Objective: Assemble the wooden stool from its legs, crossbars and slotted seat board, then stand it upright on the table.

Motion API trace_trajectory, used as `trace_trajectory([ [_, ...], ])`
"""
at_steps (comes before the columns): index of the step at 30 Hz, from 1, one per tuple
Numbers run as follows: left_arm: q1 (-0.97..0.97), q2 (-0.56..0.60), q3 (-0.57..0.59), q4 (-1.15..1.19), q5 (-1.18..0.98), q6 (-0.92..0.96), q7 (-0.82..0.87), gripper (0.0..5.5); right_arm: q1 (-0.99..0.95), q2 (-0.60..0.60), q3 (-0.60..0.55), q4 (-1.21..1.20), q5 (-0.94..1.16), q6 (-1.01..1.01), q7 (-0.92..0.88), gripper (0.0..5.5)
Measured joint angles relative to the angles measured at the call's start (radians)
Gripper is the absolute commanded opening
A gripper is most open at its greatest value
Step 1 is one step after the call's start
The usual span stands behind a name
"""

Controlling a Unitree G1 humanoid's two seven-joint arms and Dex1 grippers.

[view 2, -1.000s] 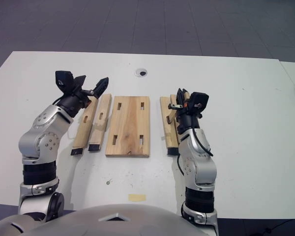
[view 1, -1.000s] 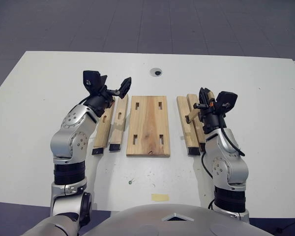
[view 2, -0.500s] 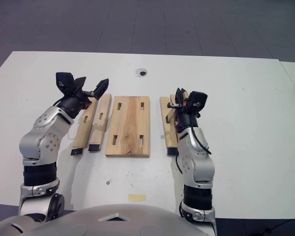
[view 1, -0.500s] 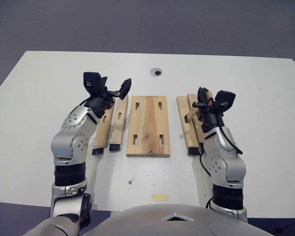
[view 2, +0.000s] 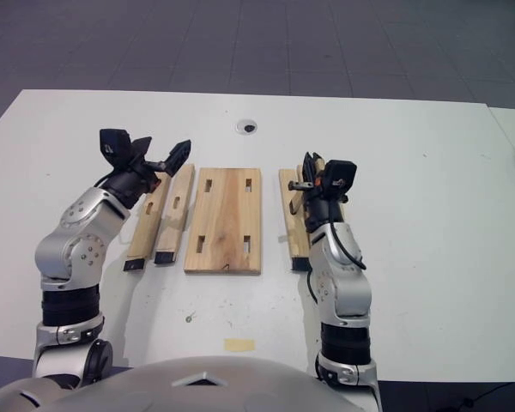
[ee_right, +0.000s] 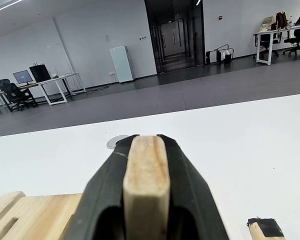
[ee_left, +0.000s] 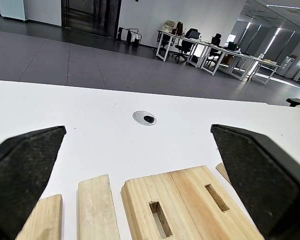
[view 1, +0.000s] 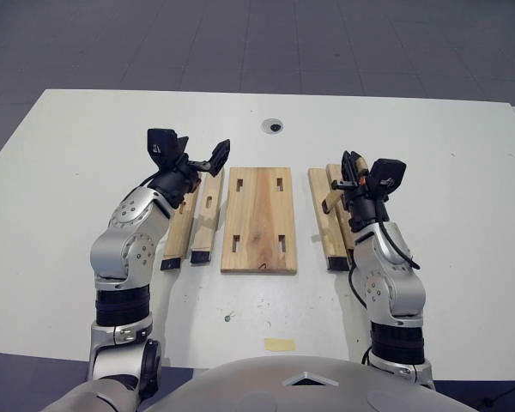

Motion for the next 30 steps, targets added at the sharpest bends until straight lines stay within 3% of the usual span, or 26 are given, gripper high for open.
trace_trajectory([
  [16, 0.000, 0.000, -0.006, 0.003, 0.002, -0.001, -0.010, 5.40, -0.005, 0.034, -0.059, -0.024, 0.104, 0.031, -0.011, 0.41],
  [30, 0.000, 0.000, -0.016, 0.003, 0.003, -0.007, -0.015, 5.40, -0.011, 0.012, -0.046, -0.020, 0.071, 0.042, -0.013, 0.41],
])
